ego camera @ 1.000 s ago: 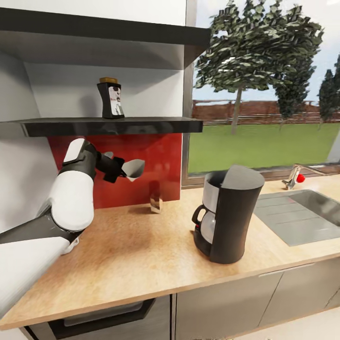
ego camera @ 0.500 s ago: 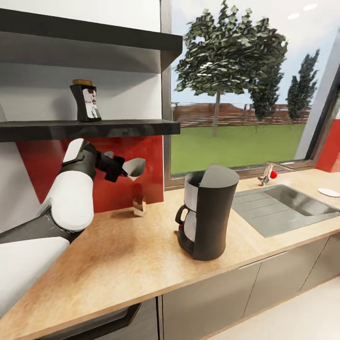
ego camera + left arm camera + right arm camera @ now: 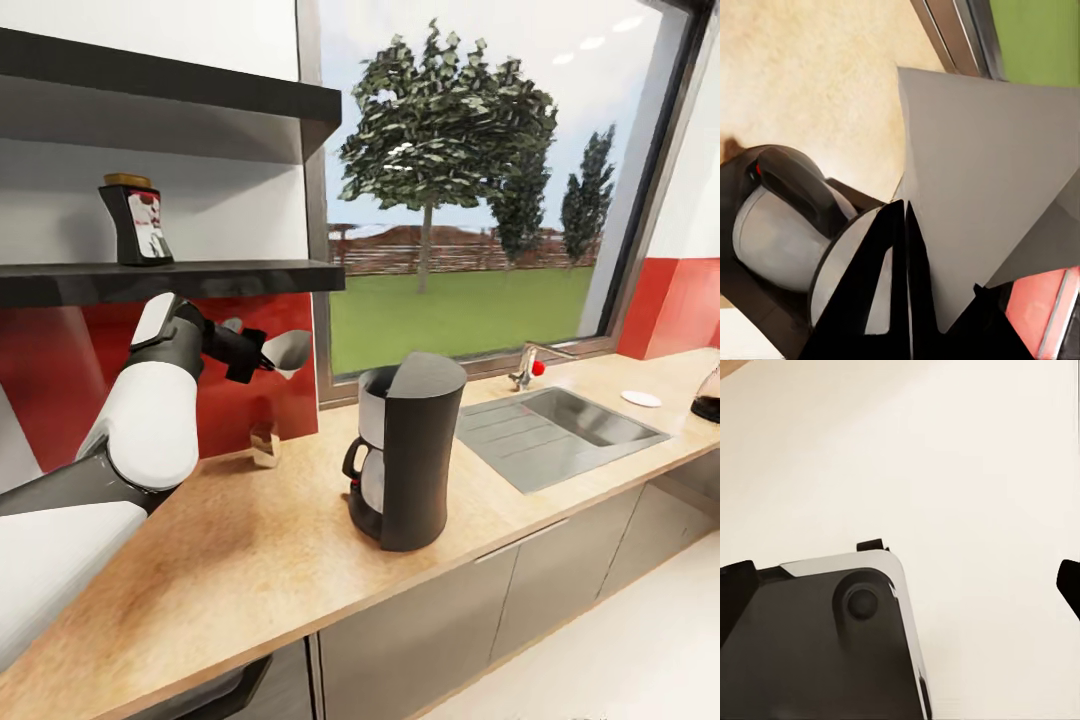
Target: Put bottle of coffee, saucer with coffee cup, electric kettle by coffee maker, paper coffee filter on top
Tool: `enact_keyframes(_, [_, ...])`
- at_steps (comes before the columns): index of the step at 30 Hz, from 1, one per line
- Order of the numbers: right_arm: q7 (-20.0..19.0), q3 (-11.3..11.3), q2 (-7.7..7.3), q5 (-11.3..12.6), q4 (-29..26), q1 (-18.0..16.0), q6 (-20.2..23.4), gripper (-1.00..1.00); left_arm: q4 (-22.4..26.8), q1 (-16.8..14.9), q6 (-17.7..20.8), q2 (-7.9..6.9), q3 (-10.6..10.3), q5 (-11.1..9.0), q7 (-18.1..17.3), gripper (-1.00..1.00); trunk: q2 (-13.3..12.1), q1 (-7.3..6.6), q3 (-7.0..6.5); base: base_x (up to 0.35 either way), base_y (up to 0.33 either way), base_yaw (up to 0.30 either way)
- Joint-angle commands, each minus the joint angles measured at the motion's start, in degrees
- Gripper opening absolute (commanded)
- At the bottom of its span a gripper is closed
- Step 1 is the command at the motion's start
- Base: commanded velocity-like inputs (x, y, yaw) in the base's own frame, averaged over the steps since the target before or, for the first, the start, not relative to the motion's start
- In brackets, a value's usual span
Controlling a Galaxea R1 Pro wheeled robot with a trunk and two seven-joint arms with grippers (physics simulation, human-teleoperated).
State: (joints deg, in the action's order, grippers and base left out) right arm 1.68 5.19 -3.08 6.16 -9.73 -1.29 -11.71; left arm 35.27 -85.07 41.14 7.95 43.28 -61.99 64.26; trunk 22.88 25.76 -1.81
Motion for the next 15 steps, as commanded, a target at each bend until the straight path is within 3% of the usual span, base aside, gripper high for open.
enact_keyframes(1, [-0.1, 0.0, 0.0, 0.6, 0.06, -0.02, -0.24, 1.0, 0.15, -0.11, 0.38, 0.05, 0.3, -0.16, 0.26, -1.0, 0.03, 0.02, -0.05, 0.0, 0.0, -0.186])
enact_keyframes(7, [-0.1, 0.0, 0.0, 0.53, -0.28, -0.02, -0.24, 1.0, 0.23, -0.6, 0.21, 0.15, 0.3, -0.38, 0.32, -1.0, 0.03, 0.02, -0.2, 0.0, 0.0, -0.065])
enact_keyframes(10, [-0.1, 0.0, 0.0, 0.52, -0.61, -0.02, -0.24, 1.0, 0.16, -0.59, 0.19, 0.35, 0.31, -2.08, 0.33, -1.0, 0.03, 0.02, -0.21, 0.0, 0.0, -0.002])
enact_keyframes(15, [-0.1, 0.0, -0.01, 0.52, -0.64, -0.02, -0.24, 1.0, 0.15, -0.62, 0.17, 0.61, 0.31, -3.06, 0.34, -1.0, 0.03, 0.02, -0.21, 0.0, 0.0, 0.0])
